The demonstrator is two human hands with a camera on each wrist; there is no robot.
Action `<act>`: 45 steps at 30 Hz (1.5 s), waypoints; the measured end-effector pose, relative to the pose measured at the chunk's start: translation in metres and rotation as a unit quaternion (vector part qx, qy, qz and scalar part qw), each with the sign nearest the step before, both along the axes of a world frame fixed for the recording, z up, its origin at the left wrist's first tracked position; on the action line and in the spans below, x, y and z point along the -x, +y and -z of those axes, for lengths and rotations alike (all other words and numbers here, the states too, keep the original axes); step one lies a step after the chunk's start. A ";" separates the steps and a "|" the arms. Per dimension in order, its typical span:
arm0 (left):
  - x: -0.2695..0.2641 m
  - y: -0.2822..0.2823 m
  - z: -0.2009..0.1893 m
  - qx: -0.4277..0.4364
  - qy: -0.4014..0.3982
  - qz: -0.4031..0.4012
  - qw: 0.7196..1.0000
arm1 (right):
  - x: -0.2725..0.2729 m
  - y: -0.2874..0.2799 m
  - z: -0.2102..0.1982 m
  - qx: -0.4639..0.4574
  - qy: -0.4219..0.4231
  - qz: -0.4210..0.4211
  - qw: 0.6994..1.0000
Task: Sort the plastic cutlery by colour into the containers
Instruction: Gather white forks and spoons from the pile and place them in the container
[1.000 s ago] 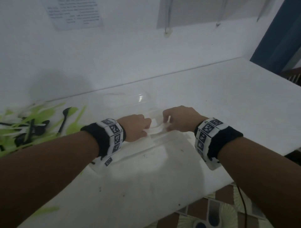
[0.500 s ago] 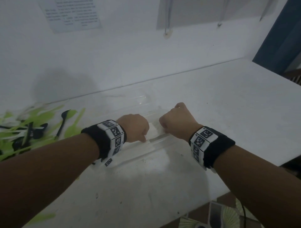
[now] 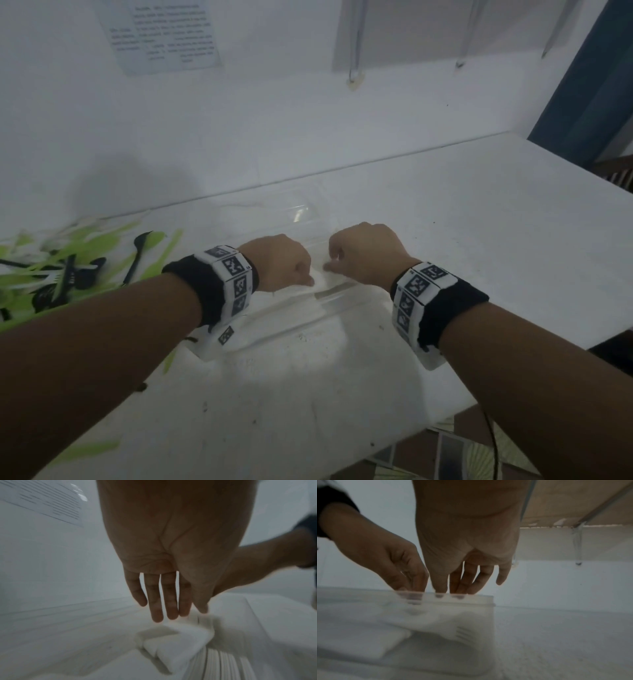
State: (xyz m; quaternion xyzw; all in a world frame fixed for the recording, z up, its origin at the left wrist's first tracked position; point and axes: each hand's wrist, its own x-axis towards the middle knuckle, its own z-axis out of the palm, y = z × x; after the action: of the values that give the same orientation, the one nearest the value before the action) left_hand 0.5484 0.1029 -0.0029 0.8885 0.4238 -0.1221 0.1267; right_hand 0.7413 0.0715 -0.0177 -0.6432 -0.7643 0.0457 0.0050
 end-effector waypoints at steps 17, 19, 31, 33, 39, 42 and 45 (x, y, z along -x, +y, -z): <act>0.295 -0.063 -0.059 -0.022 -0.046 -0.389 0.920 | 0.241 0.030 -0.046 0.155 0.354 -0.133 0.913; 0.329 -0.081 -0.059 -0.021 -0.042 -0.415 0.909 | 0.282 0.026 -0.045 0.161 0.316 -0.158 0.921; 0.533 -0.160 -0.033 -0.013 -0.057 -0.494 0.867 | 0.495 -0.012 -0.021 0.193 0.201 -0.232 0.932; 0.561 -0.167 -0.026 -0.003 -0.059 -0.501 0.864 | 0.522 -0.017 -0.015 0.192 0.186 -0.240 0.933; 0.624 -0.174 -0.010 -0.001 -0.075 -0.511 0.856 | 0.583 -0.016 0.009 0.176 0.185 -0.218 0.942; 0.642 -0.171 -0.003 -0.002 -0.082 -0.511 0.856 | 0.605 -0.008 0.013 0.151 0.187 -0.224 0.945; 0.654 -0.166 0.004 -0.008 -0.087 -0.513 0.854 | 0.629 0.008 0.017 0.132 0.183 -0.240 0.944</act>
State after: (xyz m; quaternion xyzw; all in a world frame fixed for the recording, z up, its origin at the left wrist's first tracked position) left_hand -0.1055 -0.0632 -0.0069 0.5528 0.8078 0.0414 0.2002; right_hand 0.1121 0.0794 -0.0343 -0.4160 -0.8691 0.2631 0.0484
